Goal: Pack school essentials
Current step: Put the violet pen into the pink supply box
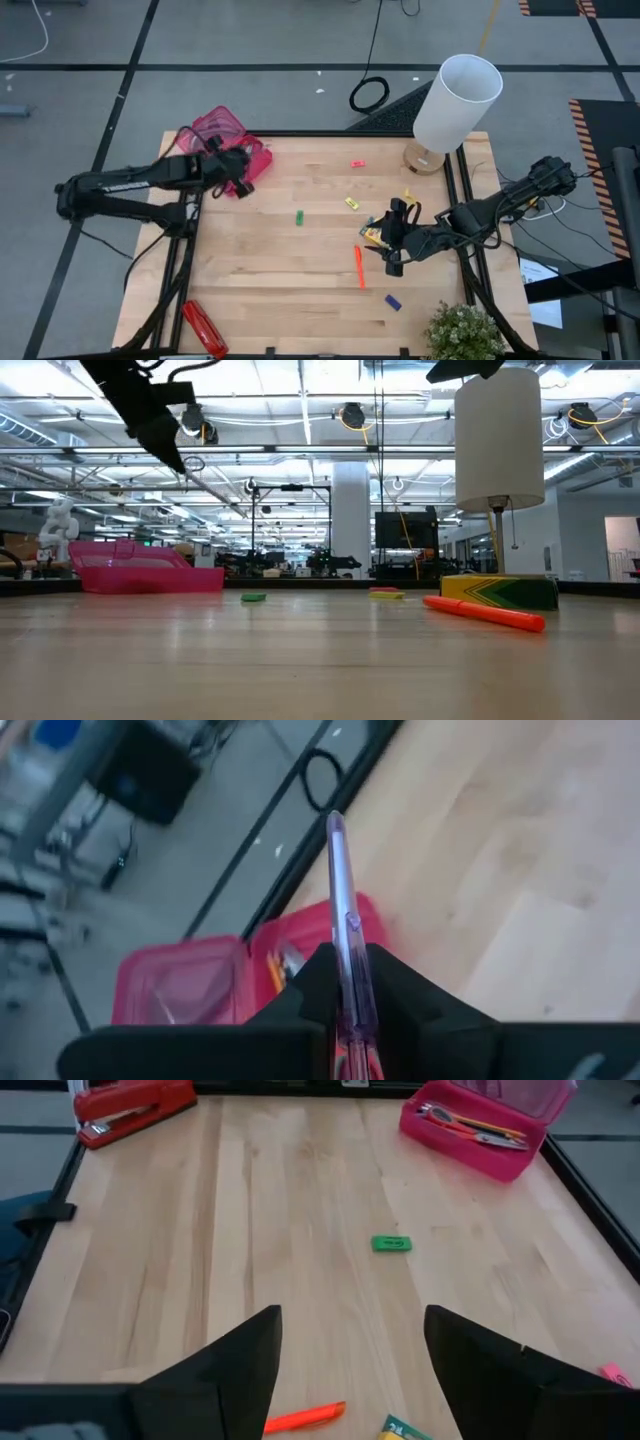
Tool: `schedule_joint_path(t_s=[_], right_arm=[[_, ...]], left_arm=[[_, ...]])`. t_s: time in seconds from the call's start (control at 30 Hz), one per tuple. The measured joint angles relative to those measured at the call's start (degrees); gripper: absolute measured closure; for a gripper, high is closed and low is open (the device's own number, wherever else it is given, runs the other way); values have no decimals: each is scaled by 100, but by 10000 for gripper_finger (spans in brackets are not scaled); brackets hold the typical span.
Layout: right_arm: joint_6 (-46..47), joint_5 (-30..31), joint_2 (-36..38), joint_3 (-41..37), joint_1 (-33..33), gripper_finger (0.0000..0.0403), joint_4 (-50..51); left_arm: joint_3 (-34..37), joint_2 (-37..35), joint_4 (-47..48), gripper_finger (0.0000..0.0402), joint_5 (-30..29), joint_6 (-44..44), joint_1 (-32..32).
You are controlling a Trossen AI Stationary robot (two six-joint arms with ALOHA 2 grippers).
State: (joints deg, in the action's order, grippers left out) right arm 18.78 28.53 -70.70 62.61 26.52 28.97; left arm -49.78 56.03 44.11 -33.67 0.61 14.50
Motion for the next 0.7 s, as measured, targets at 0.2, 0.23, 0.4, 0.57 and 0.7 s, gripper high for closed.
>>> schedule_joint_path(t_s=[0.2,0.23,0.4,0.57,0.7], right_arm=[[-41,-2,0,0,0,165,-33],[-41,-2,0,0,0,165,-44],[-41,-2,0,0,0,165,-43],[-43,-2,0,0,0,165,-40],[-43,-2,0,0,0,165,-37]], left_arm=[[0,136,236,353,290,-183,892],[1,198,297,354,329,-185,1038],[2,499,282,362,551,-149,1648],[2,800,280,353,712,-121,2052],[2,1063,279,353,840,-143,2365]])
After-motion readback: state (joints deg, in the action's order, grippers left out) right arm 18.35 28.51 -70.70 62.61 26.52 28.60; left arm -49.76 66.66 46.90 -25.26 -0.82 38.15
